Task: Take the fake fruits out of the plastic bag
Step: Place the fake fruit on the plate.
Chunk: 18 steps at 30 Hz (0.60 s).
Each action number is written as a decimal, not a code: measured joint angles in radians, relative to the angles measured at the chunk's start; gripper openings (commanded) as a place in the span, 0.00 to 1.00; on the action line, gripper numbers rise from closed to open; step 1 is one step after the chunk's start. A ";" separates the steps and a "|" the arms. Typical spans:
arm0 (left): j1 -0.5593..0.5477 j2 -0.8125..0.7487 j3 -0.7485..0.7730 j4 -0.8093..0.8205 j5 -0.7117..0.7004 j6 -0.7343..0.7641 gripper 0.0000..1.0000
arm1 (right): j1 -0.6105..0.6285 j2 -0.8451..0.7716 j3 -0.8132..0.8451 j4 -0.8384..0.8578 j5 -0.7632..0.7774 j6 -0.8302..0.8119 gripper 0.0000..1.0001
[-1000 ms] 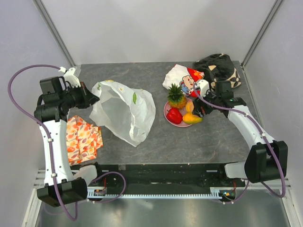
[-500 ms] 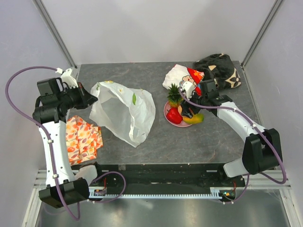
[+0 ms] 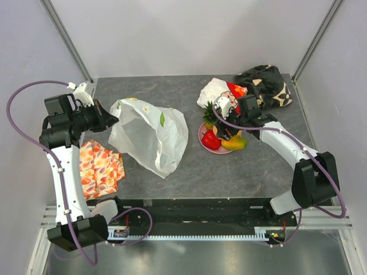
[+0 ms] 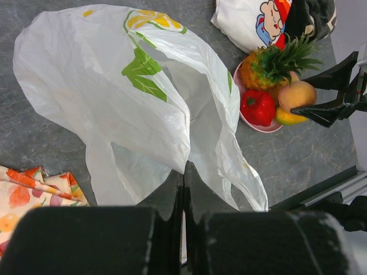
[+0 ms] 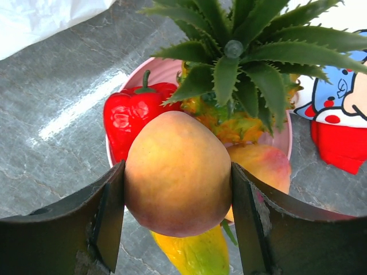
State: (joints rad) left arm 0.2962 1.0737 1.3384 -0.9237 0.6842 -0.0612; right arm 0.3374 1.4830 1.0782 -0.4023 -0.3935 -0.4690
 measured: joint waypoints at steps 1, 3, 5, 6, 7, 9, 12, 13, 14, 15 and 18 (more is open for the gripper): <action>0.001 0.000 0.000 0.000 0.001 0.000 0.02 | 0.000 0.002 0.000 0.002 0.004 -0.001 0.16; 0.001 0.000 0.000 0.000 0.002 0.000 0.02 | 0.000 0.008 0.001 0.003 0.011 -0.004 0.17; 0.001 0.000 0.000 0.000 0.003 0.000 0.02 | 0.000 0.017 0.001 0.003 0.017 -0.007 0.21; 0.001 0.000 0.000 0.000 0.003 0.000 0.02 | 0.000 0.021 0.001 0.003 0.019 -0.007 0.24; 0.001 0.000 0.000 0.000 0.003 0.000 0.02 | 0.000 0.026 0.001 0.004 0.022 -0.007 0.27; 0.001 0.002 0.000 0.000 0.004 -0.001 0.02 | 0.000 0.031 0.002 0.007 0.024 -0.007 0.33; 0.002 0.006 0.000 0.000 0.006 -0.001 0.02 | 0.006 0.035 0.005 0.007 0.030 -0.007 0.47; 0.002 0.008 0.000 0.000 0.007 -0.001 0.02 | 0.006 0.036 0.005 0.007 0.032 -0.007 0.50; 0.002 0.009 0.000 0.001 0.007 -0.001 0.02 | 0.007 0.037 0.005 0.008 0.034 -0.007 0.53; 0.002 0.010 0.000 0.002 0.007 -0.001 0.02 | 0.008 0.037 0.005 0.008 0.034 -0.007 0.55; 0.002 0.012 0.000 0.005 0.007 -0.001 0.02 | 0.008 0.037 0.006 0.008 0.037 -0.007 0.64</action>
State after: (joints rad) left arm 0.2981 1.0859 1.3384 -0.9184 0.6914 -0.0620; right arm 0.3458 1.5200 1.0840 -0.3946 -0.3561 -0.4763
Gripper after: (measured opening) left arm 0.024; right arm 0.714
